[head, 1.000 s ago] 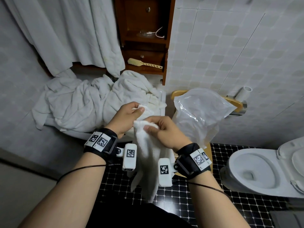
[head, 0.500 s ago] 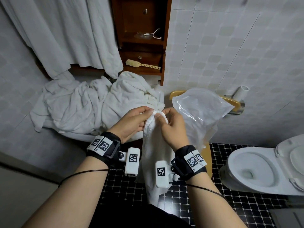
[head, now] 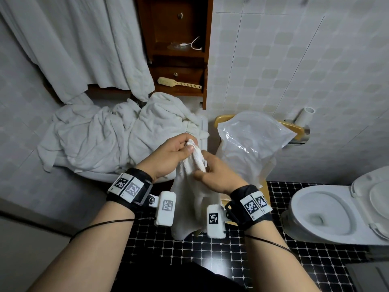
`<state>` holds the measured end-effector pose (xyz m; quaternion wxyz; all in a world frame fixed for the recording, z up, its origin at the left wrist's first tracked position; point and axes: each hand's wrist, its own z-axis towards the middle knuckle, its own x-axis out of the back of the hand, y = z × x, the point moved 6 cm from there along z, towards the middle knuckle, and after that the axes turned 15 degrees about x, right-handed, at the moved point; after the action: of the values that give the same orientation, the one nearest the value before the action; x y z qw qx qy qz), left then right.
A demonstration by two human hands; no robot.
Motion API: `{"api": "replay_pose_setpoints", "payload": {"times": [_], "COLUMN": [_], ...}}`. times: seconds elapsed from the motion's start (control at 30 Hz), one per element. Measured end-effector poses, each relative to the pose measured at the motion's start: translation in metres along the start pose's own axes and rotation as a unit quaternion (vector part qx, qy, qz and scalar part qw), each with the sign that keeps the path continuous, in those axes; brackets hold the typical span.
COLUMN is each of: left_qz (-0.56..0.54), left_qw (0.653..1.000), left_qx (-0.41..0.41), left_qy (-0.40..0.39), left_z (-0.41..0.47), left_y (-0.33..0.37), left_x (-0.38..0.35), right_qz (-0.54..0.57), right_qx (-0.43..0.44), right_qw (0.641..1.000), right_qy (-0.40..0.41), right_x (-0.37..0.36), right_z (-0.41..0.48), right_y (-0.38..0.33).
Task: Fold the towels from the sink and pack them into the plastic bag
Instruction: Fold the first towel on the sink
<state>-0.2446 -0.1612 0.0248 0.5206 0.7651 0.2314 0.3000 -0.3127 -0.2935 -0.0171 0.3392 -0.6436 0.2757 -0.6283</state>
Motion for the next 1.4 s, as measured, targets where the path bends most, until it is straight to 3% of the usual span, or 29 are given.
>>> {"api": "replay_pose_setpoints", "payload": {"times": [0.1, 0.43, 0.6, 0.63, 0.77, 0.87, 0.97, 1.07, 1.13, 1.23, 1.3, 1.4], "left_qz": [0.019, 0.069, 0.108, 0.112, 0.129, 0.165, 0.177, 0.150, 0.108, 0.057, 0.039, 0.082], "left_qw": [0.999, 0.973, 0.962, 0.957, 0.952, 0.944, 0.936, 0.937, 0.938, 0.945, 0.959, 0.967], "left_qx": [-0.017, -0.070, -0.065, -0.062, -0.033, -0.017, -0.003, 0.011, 0.011, 0.000, -0.005, -0.005], "left_qy": [0.029, 0.207, 0.244, 0.260, 0.275, 0.287, 0.304, 0.314, 0.328, 0.323, 0.280, 0.242], "left_z": [-0.001, -0.011, -0.015, -0.015, -0.014, -0.011, -0.008, -0.005, -0.005, -0.004, -0.002, 0.000], "left_y": [0.003, 0.003, 0.000, -0.001, 0.001, 0.009, 0.013, 0.013, 0.017, 0.024, 0.031, 0.041], "left_x": [0.008, 0.035, 0.041, 0.043, 0.048, 0.045, 0.043, 0.038, 0.034, 0.025, 0.014, 0.003], "right_qz": [-0.008, -0.048, 0.037, 0.056, 0.043, -0.001, -0.037, 0.091, 0.116, 0.051, 0.006, -0.011], "right_qx": [-0.012, -0.036, -0.045, -0.040, -0.030, -0.024, 0.008, 0.053, 0.066, 0.048, 0.036, 0.051], "right_qw": [1.000, 0.995, 0.996, 0.997, 0.966, 0.943, 0.941, 0.975, 0.982, 0.977, 0.963, 0.959], "right_qy": [-0.027, 0.079, -0.074, -0.039, 0.255, 0.331, 0.336, 0.198, 0.134, 0.202, 0.267, 0.279], "right_x": [-0.008, -0.004, -0.014, -0.008, 0.033, 0.040, 0.034, 0.004, -0.013, -0.016, -0.010, -0.006], "right_z": [-0.003, -0.005, -0.007, -0.006, -0.001, -0.001, -0.002, 0.003, 0.001, -0.002, -0.002, 0.003], "right_y": [0.002, 0.010, 0.008, 0.008, 0.024, 0.023, 0.010, -0.004, -0.013, -0.018, -0.018, -0.014]}}
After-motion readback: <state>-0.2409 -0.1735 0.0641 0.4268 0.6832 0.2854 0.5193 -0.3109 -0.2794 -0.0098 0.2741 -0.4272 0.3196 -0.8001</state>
